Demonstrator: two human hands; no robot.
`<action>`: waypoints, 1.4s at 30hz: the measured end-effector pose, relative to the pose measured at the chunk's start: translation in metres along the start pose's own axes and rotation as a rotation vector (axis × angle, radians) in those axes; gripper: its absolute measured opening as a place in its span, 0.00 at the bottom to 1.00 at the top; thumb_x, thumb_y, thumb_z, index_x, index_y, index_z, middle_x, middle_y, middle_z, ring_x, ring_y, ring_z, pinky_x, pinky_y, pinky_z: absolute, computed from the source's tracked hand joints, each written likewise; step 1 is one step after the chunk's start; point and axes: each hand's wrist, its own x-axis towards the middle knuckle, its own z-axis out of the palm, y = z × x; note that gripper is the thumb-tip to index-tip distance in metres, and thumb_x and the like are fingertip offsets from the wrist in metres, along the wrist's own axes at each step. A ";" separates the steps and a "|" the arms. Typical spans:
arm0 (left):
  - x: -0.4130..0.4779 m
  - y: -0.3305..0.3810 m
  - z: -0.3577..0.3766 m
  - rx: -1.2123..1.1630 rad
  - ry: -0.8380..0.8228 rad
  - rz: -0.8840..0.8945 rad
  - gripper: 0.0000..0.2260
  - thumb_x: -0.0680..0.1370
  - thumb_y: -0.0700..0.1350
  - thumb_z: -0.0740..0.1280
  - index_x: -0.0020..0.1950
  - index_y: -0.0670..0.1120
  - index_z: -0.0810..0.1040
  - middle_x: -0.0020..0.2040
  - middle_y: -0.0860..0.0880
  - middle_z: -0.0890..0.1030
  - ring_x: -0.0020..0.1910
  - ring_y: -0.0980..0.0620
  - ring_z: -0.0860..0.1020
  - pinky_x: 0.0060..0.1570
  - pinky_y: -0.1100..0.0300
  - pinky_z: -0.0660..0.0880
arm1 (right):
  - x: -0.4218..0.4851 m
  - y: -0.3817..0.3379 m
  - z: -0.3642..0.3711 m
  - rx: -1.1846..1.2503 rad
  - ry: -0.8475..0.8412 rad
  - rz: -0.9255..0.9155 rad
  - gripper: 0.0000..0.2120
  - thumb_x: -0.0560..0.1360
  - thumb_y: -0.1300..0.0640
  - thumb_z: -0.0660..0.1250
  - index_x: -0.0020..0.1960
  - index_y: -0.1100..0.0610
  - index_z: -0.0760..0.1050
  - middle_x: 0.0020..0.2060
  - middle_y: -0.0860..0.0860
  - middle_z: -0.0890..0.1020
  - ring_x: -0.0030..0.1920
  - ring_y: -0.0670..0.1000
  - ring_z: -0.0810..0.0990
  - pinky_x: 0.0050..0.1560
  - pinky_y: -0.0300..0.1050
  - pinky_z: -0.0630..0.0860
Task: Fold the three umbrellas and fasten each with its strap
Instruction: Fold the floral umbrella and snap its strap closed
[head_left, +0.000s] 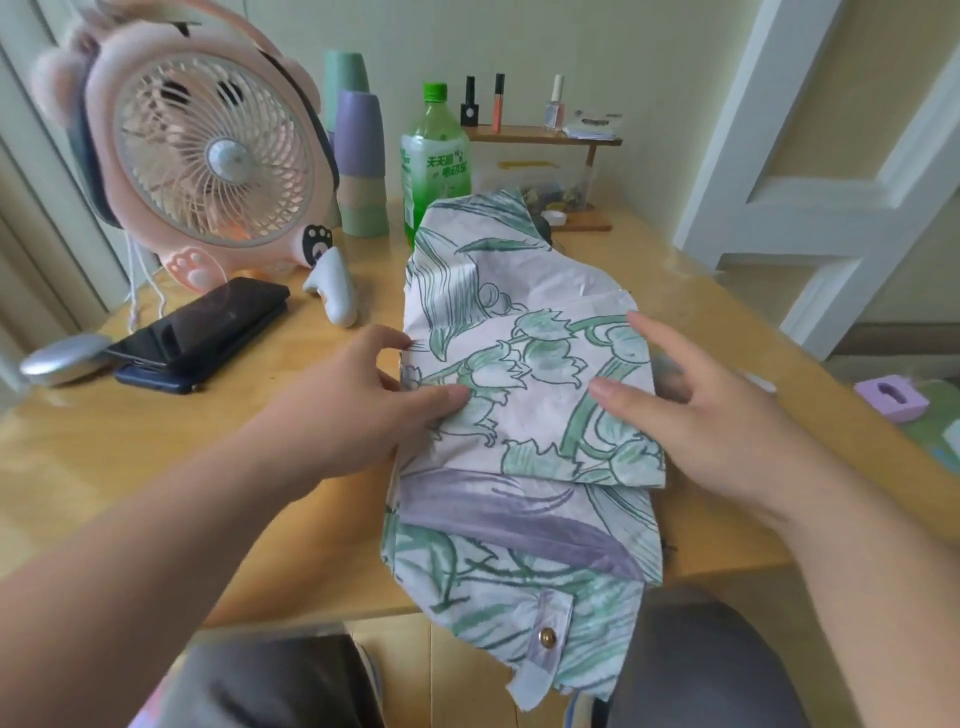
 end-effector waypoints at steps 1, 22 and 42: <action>0.005 0.004 0.003 0.035 -0.004 0.015 0.32 0.67 0.64 0.77 0.67 0.61 0.70 0.48 0.54 0.81 0.40 0.54 0.82 0.42 0.55 0.81 | 0.009 -0.001 0.005 -0.067 -0.026 -0.004 0.41 0.61 0.26 0.75 0.71 0.25 0.64 0.69 0.37 0.78 0.66 0.42 0.78 0.68 0.49 0.74; 0.047 -0.018 -0.005 0.154 0.165 0.489 0.26 0.69 0.72 0.70 0.62 0.62 0.76 0.49 0.59 0.77 0.46 0.58 0.76 0.44 0.62 0.73 | 0.038 0.025 0.011 -0.040 0.288 -0.102 0.28 0.72 0.48 0.77 0.69 0.41 0.72 0.56 0.36 0.82 0.57 0.31 0.77 0.51 0.26 0.72; 0.038 -0.018 -0.003 0.290 -0.087 0.879 0.16 0.71 0.38 0.70 0.54 0.55 0.84 0.44 0.62 0.77 0.39 0.59 0.77 0.40 0.75 0.68 | -0.003 0.038 0.032 0.443 0.393 -0.236 0.20 0.65 0.58 0.75 0.57 0.56 0.81 0.49 0.51 0.87 0.50 0.51 0.86 0.51 0.39 0.82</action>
